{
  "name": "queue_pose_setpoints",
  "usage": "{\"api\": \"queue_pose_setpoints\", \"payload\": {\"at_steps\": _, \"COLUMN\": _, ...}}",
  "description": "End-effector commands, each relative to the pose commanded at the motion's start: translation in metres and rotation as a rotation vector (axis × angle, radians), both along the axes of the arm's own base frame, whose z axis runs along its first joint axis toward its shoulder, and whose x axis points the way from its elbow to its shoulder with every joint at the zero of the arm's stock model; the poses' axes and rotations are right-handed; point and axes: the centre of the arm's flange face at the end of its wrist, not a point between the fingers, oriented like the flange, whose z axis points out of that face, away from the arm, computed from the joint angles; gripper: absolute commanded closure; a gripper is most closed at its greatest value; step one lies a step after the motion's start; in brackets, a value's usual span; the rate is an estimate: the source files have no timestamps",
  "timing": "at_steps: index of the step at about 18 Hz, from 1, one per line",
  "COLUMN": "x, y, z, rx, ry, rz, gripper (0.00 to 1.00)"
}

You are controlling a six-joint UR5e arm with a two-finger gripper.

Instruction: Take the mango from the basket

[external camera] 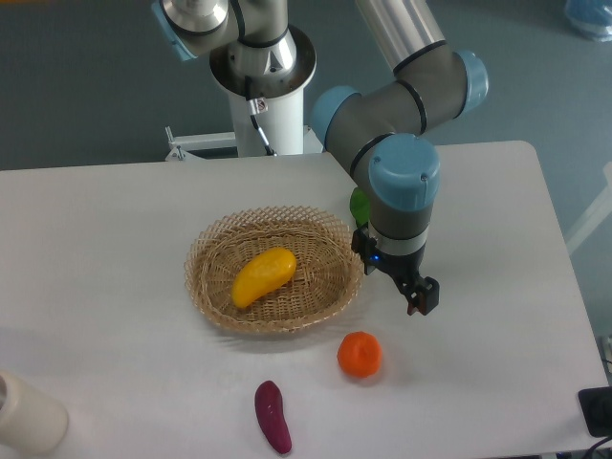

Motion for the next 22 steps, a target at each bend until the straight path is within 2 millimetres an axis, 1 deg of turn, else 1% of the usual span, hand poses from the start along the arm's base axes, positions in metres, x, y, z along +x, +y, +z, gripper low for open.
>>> {"api": "queue_pose_setpoints", "payload": {"at_steps": 9, "x": 0.002, "y": 0.000, "z": 0.001, "rx": -0.005, "ry": -0.010, "rz": 0.003, "gripper": 0.00}}
{"api": "queue_pose_setpoints", "payload": {"at_steps": 13, "x": 0.006, "y": -0.003, "z": -0.001, "rx": -0.016, "ry": -0.025, "rz": 0.004, "gripper": 0.00}}
{"api": "queue_pose_setpoints", "payload": {"at_steps": 16, "x": 0.016, "y": -0.005, "z": -0.007, "rx": -0.020, "ry": -0.039, "rz": 0.006, "gripper": 0.00}}
{"api": "queue_pose_setpoints", "payload": {"at_steps": 18, "x": 0.022, "y": -0.008, "z": -0.004, "rx": -0.014, "ry": -0.039, "rz": 0.004, "gripper": 0.00}}
{"api": "queue_pose_setpoints", "payload": {"at_steps": 20, "x": 0.030, "y": -0.009, "z": -0.011, "rx": -0.018, "ry": -0.049, "rz": -0.003, "gripper": 0.00}}
{"api": "queue_pose_setpoints", "payload": {"at_steps": 21, "x": 0.035, "y": -0.006, "z": -0.011, "rx": -0.020, "ry": -0.050, "rz": -0.010, "gripper": 0.00}}
{"api": "queue_pose_setpoints", "payload": {"at_steps": 22, "x": 0.045, "y": -0.001, "z": -0.014, "rx": -0.027, "ry": -0.056, "rz": -0.019, "gripper": 0.00}}
